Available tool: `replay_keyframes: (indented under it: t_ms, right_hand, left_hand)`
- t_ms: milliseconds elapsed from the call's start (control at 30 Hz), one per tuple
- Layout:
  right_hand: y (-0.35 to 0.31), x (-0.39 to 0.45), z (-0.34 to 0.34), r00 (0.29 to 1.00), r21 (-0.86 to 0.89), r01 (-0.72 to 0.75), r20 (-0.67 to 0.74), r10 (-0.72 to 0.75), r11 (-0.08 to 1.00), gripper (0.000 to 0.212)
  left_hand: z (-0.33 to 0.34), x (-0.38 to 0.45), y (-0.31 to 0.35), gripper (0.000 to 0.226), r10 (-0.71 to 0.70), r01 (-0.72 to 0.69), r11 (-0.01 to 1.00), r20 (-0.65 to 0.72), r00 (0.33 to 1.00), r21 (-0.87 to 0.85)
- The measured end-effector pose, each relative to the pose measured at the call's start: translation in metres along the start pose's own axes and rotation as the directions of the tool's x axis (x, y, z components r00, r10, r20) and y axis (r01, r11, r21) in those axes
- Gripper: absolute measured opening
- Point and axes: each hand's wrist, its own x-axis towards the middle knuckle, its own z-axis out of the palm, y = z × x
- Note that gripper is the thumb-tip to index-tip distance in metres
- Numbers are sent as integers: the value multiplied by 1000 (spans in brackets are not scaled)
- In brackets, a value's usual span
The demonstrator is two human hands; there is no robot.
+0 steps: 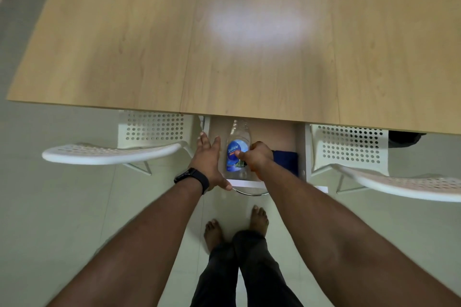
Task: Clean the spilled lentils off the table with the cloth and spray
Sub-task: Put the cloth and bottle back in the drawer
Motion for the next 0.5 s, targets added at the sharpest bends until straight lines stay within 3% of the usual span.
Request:
replay_keyframes:
  t_ms: [167, 500]
  right_hand:
    - [-5, -2, -4, 996, -179, 32, -74, -46, 983, 46]
    - [-8, -8, 0, 992, -312, -4, -122, -36, 950, 41]
  left_hand:
    - [0, -1, 1, 161, 0, 0, 1000, -8, 1000, 7]
    - [0, -2, 0, 156, 13, -13, 999, -12, 1000, 37]
